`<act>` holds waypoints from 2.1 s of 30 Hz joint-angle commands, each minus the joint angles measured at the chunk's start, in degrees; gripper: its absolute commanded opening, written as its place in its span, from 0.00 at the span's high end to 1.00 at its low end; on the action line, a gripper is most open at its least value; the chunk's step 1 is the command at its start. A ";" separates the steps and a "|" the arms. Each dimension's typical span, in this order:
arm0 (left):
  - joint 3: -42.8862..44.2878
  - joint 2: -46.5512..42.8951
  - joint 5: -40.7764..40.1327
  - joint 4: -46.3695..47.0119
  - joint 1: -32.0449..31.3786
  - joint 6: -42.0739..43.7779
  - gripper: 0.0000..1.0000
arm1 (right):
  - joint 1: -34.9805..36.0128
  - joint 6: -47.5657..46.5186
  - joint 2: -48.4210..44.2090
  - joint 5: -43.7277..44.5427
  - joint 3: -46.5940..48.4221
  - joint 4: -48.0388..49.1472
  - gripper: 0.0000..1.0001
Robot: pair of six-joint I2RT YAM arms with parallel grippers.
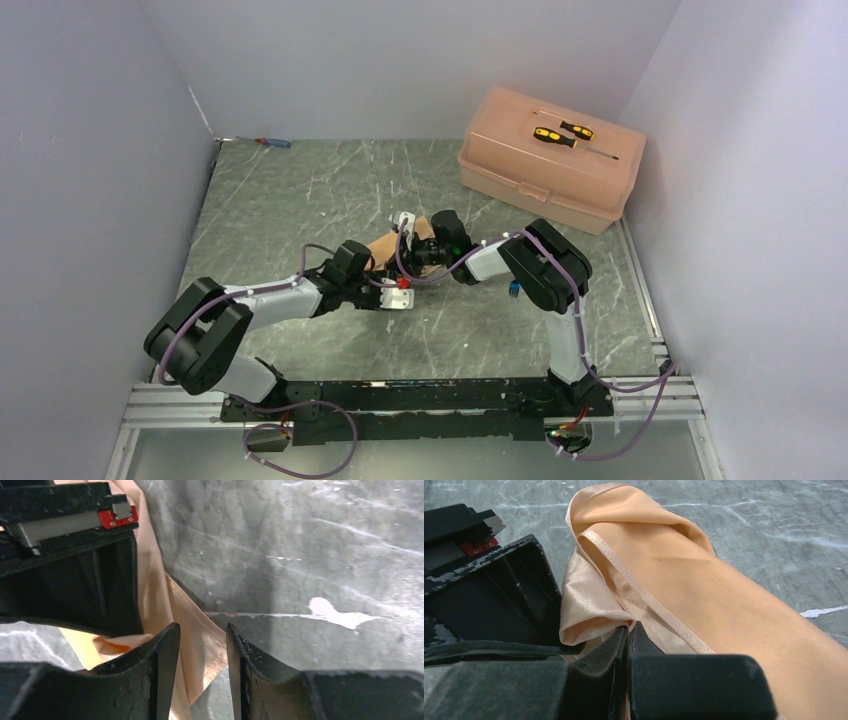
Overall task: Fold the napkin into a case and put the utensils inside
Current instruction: Pick up the top corner of the smaller rectangle folded napkin from the center of the board.
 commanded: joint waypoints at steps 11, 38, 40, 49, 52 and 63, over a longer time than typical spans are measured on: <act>-2.14 3.99 -9.19 4.07 -0.29 4.80 0.62 | -0.27 1.76 -1.26 -1.57 -0.05 3.84 1.00; -0.96 -5.58 -4.73 -8.98 -0.99 -1.33 0.97 | -0.36 -4.31 -1.20 0.54 1.92 -2.79 1.00; -1.00 -5.40 -5.30 -8.37 -0.97 -1.79 0.97 | -0.04 -3.64 -1.55 0.05 1.60 -2.44 1.00; 0.70 -2.48 -9.39 -4.10 -0.99 -6.64 0.97 | 3.80 3.99 -1.08 -1.84 -3.46 5.92 0.91; 0.56 -2.91 -9.72 -3.98 -1.00 -8.31 0.97 | 3.87 6.67 -1.97 -2.74 -5.82 9.91 0.79; -1.23 -7.01 -10.29 -5.83 -1.00 -10.02 0.97 | 3.90 0.27 -5.13 -5.94 -6.46 4.25 0.61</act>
